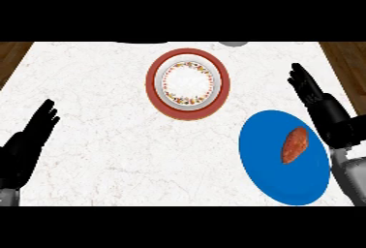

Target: Pick the sweet potato from the plate and place it in the plate

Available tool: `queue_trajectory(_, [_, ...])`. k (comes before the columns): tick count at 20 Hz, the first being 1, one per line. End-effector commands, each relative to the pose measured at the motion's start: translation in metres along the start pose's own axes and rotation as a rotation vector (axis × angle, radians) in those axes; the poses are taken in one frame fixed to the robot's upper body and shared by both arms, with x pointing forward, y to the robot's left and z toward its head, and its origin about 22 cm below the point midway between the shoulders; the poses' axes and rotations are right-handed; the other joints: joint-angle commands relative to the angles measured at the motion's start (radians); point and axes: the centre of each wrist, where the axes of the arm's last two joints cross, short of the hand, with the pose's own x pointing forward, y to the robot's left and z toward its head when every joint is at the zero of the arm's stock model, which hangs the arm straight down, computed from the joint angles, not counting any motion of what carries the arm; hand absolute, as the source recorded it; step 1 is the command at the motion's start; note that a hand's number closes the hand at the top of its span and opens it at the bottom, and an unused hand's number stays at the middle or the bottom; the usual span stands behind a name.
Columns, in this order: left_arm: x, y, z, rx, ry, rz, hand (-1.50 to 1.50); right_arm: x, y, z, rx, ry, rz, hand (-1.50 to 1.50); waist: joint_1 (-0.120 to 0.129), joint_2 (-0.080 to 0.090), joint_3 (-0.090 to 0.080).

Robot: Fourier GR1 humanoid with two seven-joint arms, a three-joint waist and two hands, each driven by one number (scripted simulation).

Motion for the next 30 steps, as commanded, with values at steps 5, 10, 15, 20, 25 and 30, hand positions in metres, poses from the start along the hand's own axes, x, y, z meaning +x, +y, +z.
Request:
queue_trajectory(5, [-0.007, -0.02, -0.001, -0.028, -0.12, 0.022, 0.0, -0.016, -0.018, -0.023, -0.618, 0.238, -0.298, 1.5, -0.007, 0.02, 0.026])
queue_trajectory(10, [-0.019, -0.032, 0.0, -0.064, -0.095, 0.058, 0.0, -0.062, -0.038, 0.005, -1.078, 0.335, 0.06, -1.5, -0.02, 0.029, 0.025])
queue_trajectory(15, [-0.033, -0.051, -0.007, -0.087, -0.113, 0.067, 0.0, -0.066, 0.067, -0.025, -1.184, 0.213, 0.173, -1.5, 0.003, 0.017, 0.025])
queue_trajectory(20, [-0.049, -0.034, -0.016, -0.054, -0.115, 0.054, 0.0, -0.083, 0.094, -0.014, -1.244, 0.272, 0.265, -1.5, -0.02, 0.008, 0.023])
queue_trajectory(25, [-0.061, -0.031, -0.014, -0.046, -0.088, 0.06, 0.0, -0.112, 0.084, 0.009, -1.203, 0.466, 0.354, -1.5, -0.035, 0.003, 0.02])
queue_trajectory(30, [-0.066, -0.041, -0.01, -0.045, -0.093, 0.056, 0.0, -0.122, 0.079, 0.01, -1.017, 0.714, 0.403, -1.5, -0.034, 0.002, 0.017])
